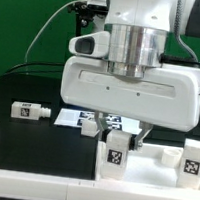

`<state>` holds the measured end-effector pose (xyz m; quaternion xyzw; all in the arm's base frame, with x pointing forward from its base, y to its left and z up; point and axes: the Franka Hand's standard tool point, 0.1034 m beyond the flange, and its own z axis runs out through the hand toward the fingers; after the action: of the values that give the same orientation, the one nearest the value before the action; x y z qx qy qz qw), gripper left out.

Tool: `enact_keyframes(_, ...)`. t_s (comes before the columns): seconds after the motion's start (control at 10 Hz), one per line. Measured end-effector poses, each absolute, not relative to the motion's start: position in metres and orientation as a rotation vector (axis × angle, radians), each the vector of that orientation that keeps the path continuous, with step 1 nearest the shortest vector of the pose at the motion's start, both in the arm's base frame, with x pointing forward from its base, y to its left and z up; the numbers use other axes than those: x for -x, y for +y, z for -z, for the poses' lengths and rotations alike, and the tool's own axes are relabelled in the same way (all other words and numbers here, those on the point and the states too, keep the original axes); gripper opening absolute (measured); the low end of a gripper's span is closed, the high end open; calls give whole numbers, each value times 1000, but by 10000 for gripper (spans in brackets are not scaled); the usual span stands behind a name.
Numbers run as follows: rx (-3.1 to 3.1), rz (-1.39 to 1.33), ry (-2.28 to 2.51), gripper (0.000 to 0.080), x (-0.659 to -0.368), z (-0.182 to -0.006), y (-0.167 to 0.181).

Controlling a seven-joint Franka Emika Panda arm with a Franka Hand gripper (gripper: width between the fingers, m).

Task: Assemble square table

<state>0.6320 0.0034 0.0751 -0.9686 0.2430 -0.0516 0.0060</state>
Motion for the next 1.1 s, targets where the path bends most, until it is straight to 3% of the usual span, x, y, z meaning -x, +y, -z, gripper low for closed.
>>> enact_keyframes(0.1, 2993, 160, 883, 284, -632, -75, 3)
enact_keyframes(0.5, 2725, 171, 1484, 284, -633, -75, 4)
enact_keyframes(0.9, 1955, 54, 2300, 284, -635, -75, 4)
enact_keyframes(1.1, 1735, 22, 2440, 284, -636, -75, 4)
